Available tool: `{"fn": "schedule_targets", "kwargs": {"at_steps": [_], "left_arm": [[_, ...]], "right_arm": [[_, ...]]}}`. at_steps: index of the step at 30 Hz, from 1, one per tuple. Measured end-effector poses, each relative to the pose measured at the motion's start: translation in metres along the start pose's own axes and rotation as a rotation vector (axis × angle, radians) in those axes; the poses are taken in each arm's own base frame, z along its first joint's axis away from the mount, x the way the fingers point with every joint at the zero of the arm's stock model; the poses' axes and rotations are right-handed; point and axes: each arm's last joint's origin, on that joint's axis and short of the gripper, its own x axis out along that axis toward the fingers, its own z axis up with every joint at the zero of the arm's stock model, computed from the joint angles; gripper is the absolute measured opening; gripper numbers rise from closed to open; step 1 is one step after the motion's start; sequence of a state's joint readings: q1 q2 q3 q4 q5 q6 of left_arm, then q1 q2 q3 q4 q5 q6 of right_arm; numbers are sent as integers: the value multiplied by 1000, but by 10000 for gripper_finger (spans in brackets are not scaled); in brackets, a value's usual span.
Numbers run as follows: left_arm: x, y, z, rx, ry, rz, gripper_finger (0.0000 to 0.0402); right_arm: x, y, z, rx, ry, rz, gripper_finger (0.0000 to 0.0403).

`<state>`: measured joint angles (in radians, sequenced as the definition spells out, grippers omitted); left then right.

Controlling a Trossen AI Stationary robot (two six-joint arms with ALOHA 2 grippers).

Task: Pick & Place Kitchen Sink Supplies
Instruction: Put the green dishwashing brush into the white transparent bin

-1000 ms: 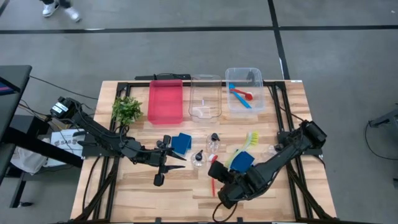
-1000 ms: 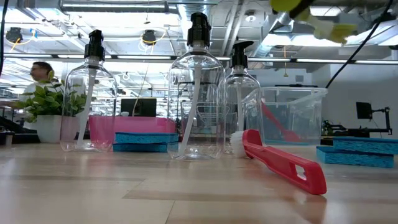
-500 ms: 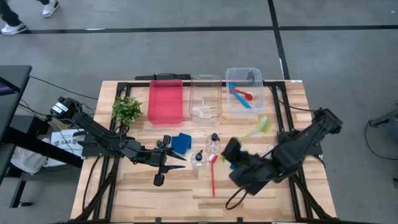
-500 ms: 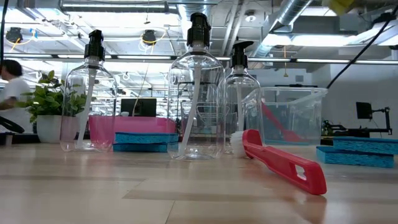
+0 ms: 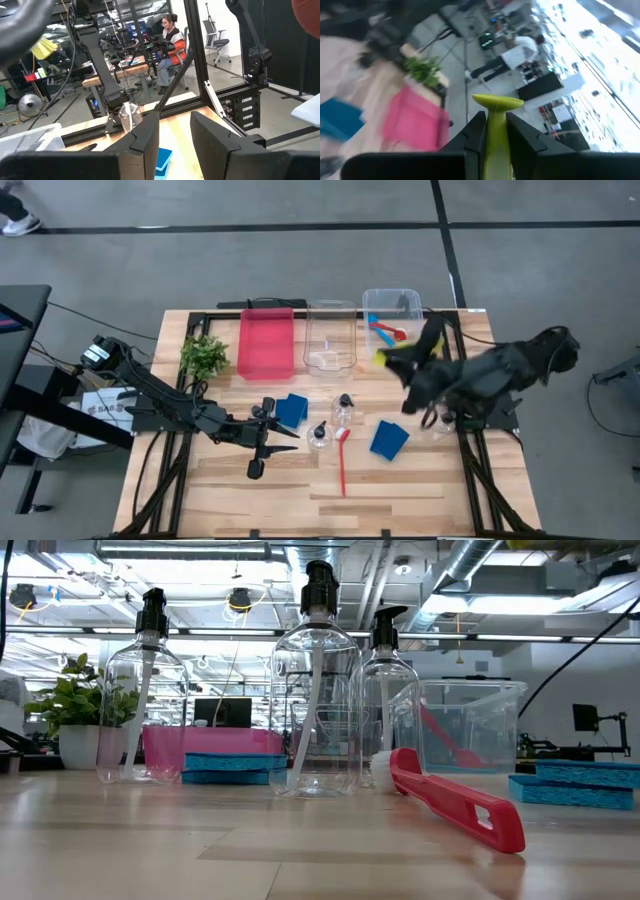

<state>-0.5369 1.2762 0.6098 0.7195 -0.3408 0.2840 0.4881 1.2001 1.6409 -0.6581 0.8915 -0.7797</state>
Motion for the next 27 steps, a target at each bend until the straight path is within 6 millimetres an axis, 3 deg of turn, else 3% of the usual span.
{"fn": "schedule_targets", "kwargs": {"at_steps": [6,18,27], "left_arm": [[0,0,0,0,0,0,113],[0,0,0,-1,-2,1,113],[0,0,0,-1,-3,1,113]], "right_arm": [[0,-32,-10,151,-5,-145,52],[25,-71,-42,351,140,-402,52],[59,-79,-89,508,236,-526,52]]}}
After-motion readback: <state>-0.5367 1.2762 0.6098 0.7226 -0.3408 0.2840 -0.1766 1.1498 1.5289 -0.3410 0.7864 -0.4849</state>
